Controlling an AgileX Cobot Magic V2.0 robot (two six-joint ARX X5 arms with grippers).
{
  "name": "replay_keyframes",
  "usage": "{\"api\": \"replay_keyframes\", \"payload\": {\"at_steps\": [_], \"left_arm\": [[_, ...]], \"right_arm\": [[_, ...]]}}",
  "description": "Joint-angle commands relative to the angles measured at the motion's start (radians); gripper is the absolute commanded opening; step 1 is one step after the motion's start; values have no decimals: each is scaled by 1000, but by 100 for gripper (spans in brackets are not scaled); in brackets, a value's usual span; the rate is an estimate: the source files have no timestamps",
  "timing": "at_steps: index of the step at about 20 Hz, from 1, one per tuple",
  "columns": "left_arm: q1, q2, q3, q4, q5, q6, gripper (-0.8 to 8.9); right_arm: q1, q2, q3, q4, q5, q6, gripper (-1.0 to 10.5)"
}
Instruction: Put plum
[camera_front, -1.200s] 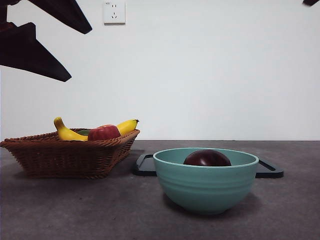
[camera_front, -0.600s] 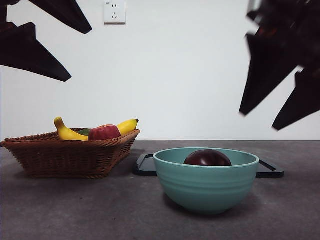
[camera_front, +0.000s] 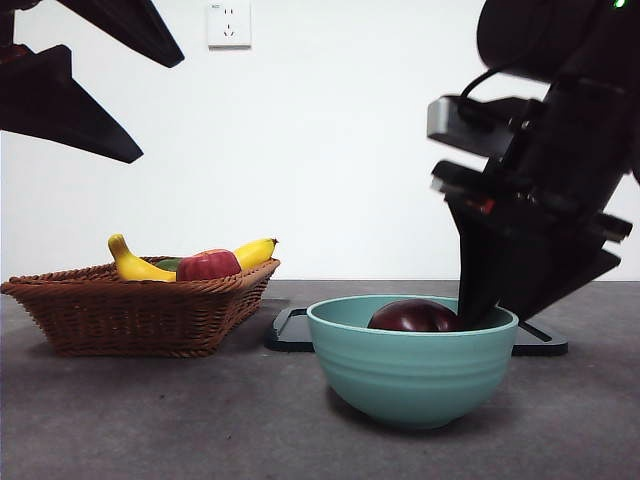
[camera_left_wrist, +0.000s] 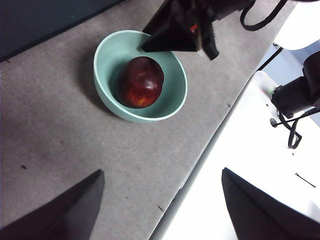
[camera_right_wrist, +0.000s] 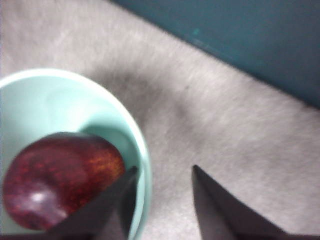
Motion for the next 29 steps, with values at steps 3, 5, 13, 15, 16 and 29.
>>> {"api": "replay_keyframes", "payload": {"at_steps": [3,5,13,15,16,29], "left_arm": [[-6,6,8,5,3,2,374],[-6,6,8,5,3,3,374],[-6,6,8,5,3,5,374],[-6,6,8,5,3,5,374],[-6,6,8,5,3,5,374],[-6,6,8,4,3,5,374]], "right_arm": [[25,26,3,29,0,15,7],[27,26,6,33,-8,19,7],[-2,13,122,-8,-14,61,7],[-44,14,161,-7,-14,61,8],[-67,14,180,-6,-14,61,7],[-230,397,552,-46,-23,11,7]]}}
